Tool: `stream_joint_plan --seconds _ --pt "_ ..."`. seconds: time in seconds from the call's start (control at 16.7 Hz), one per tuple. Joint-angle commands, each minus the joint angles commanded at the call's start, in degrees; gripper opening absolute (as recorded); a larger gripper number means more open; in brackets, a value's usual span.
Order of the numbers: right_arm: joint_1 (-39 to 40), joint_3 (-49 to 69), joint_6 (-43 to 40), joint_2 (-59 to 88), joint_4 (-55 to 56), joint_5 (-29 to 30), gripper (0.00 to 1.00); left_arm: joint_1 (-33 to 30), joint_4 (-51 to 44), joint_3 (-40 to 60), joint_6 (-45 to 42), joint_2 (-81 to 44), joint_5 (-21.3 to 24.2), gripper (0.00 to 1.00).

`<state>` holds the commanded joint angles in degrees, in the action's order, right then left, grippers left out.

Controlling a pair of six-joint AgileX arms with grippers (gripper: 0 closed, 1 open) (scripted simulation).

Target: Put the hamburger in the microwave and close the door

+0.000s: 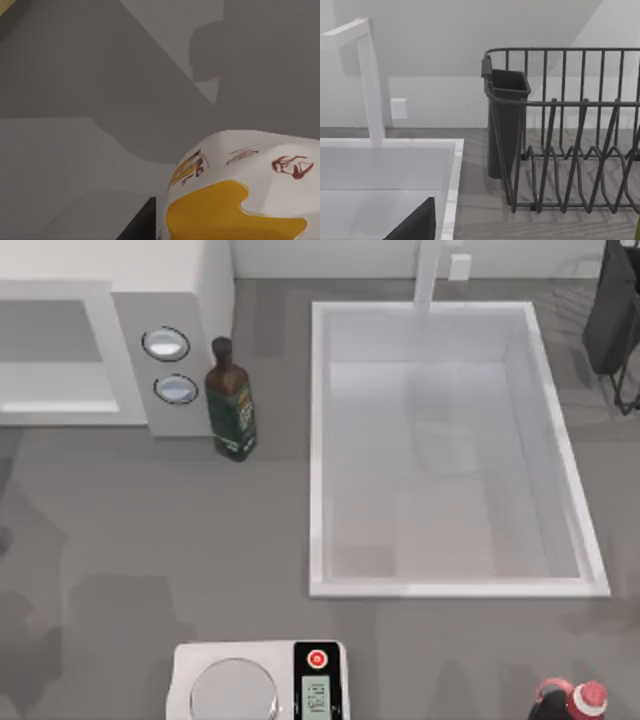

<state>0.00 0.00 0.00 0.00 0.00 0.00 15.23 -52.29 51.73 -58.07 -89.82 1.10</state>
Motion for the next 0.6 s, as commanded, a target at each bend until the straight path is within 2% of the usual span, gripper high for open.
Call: stream_joint_plan --seconds 0.24,0.6 --pt "0.00 0.00 0.00 0.00 0.00 0.00 1.00 -0.13 -10.23 6.22 0.36 4.38 -0.03 0.00" --pt "0.00 0.00 0.00 0.00 0.00 0.00 1.00 -0.03 -11.68 7.31 0.43 5.19 -0.07 0.00"
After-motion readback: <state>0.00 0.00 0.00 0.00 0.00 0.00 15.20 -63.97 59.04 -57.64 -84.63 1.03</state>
